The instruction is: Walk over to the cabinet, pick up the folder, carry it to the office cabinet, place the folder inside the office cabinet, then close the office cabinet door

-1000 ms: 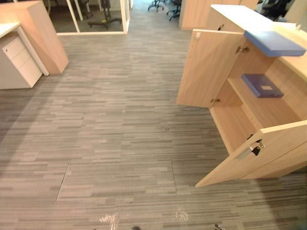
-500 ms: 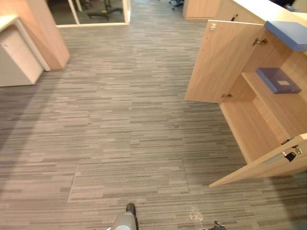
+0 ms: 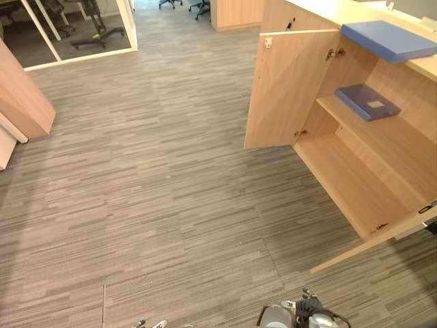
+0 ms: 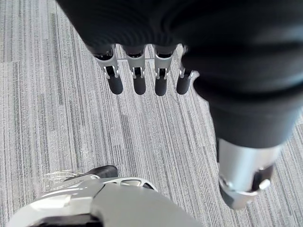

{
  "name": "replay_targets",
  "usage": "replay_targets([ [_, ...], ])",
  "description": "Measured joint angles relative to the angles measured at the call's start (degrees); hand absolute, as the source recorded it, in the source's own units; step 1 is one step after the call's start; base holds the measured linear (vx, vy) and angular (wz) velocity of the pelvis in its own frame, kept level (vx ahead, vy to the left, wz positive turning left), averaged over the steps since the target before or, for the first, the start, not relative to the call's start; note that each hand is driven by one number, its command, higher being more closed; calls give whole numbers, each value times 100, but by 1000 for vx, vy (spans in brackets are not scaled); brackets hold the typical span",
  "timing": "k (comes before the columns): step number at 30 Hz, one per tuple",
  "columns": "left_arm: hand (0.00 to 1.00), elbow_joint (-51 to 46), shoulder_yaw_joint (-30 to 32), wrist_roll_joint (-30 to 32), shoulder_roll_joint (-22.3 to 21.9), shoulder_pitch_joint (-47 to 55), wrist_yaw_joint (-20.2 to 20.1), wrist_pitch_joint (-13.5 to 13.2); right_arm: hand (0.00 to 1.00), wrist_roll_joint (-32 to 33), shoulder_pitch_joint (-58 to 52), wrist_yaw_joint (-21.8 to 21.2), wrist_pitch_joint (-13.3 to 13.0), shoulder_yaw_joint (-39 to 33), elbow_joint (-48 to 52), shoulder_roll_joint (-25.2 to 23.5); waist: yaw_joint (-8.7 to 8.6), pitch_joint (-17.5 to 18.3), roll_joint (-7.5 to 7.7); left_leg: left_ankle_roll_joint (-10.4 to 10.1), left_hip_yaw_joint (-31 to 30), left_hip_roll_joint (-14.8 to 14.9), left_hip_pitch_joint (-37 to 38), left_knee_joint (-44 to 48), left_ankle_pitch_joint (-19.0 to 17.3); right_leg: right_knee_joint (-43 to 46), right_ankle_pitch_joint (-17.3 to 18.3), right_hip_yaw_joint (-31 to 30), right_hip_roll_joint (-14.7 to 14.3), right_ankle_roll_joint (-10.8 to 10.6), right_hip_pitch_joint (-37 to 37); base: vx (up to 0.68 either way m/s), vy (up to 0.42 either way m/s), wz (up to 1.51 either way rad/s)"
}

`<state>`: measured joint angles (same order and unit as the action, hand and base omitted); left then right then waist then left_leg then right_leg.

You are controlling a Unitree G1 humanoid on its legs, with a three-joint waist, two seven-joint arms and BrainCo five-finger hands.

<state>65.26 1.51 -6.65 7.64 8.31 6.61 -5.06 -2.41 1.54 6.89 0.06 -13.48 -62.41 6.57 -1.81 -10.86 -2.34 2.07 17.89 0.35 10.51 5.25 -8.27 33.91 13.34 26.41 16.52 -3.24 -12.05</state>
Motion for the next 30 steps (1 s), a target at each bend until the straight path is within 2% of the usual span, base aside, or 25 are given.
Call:
replay_targets([
  [1,0,4,31,28,9,16,1,21,0,16,-1,0,0,2,-3,-17,4,-13,40,-120,46,-8,118,-109,-57,-507,-240,47,-115,58,-86,149,-209,-9],
  [2,0,6,59,42,26,13,0,27,0,38,-2,1,-6,-4,1,-35,0,-49,89,-186,52,-53,179,-131,-77,-731,-606,13,-144,231,-88,157,-222,-17],
  [3,0,71,98,57,-62,-17,5,43,0,85,8,3,-10,-17,19,39,-10,-95,-26,-311,47,31,291,-190,-105,-745,-718,8,-285,479,-66,164,-213,-29],
  [4,0,76,175,81,-161,-22,6,52,0,118,11,0,-9,-28,75,83,-30,-59,-156,-365,120,130,241,-215,-110,-776,-636,2,-413,536,-118,171,-211,-31],
  [5,0,75,222,94,-196,-43,6,57,0,125,11,-4,-9,-33,110,98,-39,-89,-187,-404,152,183,245,-228,-111,-750,-569,4,-464,537,-138,169,-209,-22],
  [8,0,53,369,212,-218,-166,4,73,0,122,-138,-5,0,-147,151,74,-84,-130,-170,-668,167,413,334,-252,-133,-512,-136,107,-654,601,-132,177,-240,-1],
  [10,0,54,425,217,-224,-216,5,77,0,126,-181,-4,1,-294,145,24,-123,-133,-162,-718,116,519,329,-140,-164,-480,8,195,-688,603,-50,140,-203,22],
  [12,0,27,427,178,-204,-284,7,76,0,130,-212,-3,2,-455,70,-12,-156,-120,-143,-898,5,717,-31,677,-283,-628,104,342,-731,584,105,134,-232,41],
  [13,0,-6,426,149,-194,-296,7,74,0,154,-215,1,6,-520,3,-10,-161,-116,-138,-1009,-34,852,-310,1311,-344,-779,98,415,-775,575,240,164,-210,33],
  [15,0,-73,444,13,-183,-277,17,61,0,238,-266,9,32,-548,-100,-9,-122,-107,-136,-1358,-262,1106,-965,2952,-437,-1107,41,463,-954,589,639,203,-132,9],
  [16,0,-72,462,-47,-188,-255,39,51,0,295,-294,14,35,-553,-102,-10,-95,-103,-133,-1414,-296,1141,-1122,3438,-477,-1231,14,436,-1043,634,797,211,-39,-19],
  [18,0,-72,573,-88,-204,-234,59,43,0,358,-330,34,35,-587,-90,-56,-32,-77,-105,-1288,-235,1132,-1389,3840,-572,-1415,-23,342,-1176,704,1029,221,23,-30],
  [20,0,-77,798,-138,-233,-237,67,31,0,360,-335,46,37,-769,-89,-124,103,-70,-30,-941,-195,1043,-1776,3760,-782,-1558,-23,86,-1244,710,1222,210,65,-56],
  [21,0,-86,842,-192,-235,-233,67,25,0,358,-336,47,37,-769,-89,-130,137,-76,-8,-894,-192,1036,-1863,3637,-810,-1575,-21,3,-1239,707,1271,182,78,-68],
  [23,0,-179,913,-219,-238,-205,69,13,0,354,-335,47,39,-764,-89,-149,181,-93,44,-809,-286,1030,-2056,3047,-820,-1603,0,-182,-1153,648,1415,166,102,-57],
  [24,0,-185,930,-222,-208,-196,72,5,0,354,-332,47,39,-764,-87,-164,175,-122,107,-767,-377,1024,-2178,2582,-768,-1608,29,-299,-1026,550,1517,196,164,-42],
  [26,0,-185,1060,-277,-206,-170,83,-18,0,354,-400,54,45,-758,-92,-185,168,-98,194,-748,-643,1027,-2355,1752,-463,-1655,59,-449,-813,327,1634,215,218,-39],
  [27,0,-186,1185,-341,-239,-133,107,-43,0,355,-422,74,46,-721,-93,-191,172,-88,229,-786,-933,1075,-2390,1066,-162,-1676,101,-609,-650,99,1744,249,320,-41],
  [30,0,-163,1274,-486,-278,8,179,-46,0,355,-444,92,47,-587,-185,-197,174,-55,192,-979,-1447,1133,-2327,475,123,-1791,245,-946,-462,-314,1985,332,481,-57],
])
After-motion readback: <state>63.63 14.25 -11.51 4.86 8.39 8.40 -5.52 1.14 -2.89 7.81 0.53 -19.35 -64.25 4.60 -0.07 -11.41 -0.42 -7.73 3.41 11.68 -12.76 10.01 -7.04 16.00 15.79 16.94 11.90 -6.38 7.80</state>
